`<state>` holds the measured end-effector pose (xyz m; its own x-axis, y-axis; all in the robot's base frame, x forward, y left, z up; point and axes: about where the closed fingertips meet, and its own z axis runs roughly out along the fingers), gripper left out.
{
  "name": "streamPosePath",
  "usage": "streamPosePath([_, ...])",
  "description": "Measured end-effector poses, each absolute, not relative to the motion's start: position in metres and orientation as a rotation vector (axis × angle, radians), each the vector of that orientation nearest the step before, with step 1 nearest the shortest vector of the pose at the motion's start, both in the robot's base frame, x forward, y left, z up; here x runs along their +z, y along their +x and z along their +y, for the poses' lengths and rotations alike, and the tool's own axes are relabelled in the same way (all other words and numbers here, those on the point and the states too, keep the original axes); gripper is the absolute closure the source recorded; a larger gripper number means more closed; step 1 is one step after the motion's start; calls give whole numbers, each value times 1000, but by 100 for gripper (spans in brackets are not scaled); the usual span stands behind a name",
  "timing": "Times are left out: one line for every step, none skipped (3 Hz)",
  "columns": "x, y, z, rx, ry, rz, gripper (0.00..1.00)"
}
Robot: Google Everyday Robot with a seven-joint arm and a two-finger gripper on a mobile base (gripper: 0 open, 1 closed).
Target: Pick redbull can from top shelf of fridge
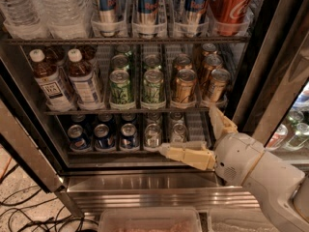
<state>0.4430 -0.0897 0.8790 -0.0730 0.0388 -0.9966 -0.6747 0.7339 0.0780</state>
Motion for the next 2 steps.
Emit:
streamPosePath([875, 445, -86, 597, -562, 1576, 0])
streamPosePath([865, 453, -74, 513, -624, 1596, 0])
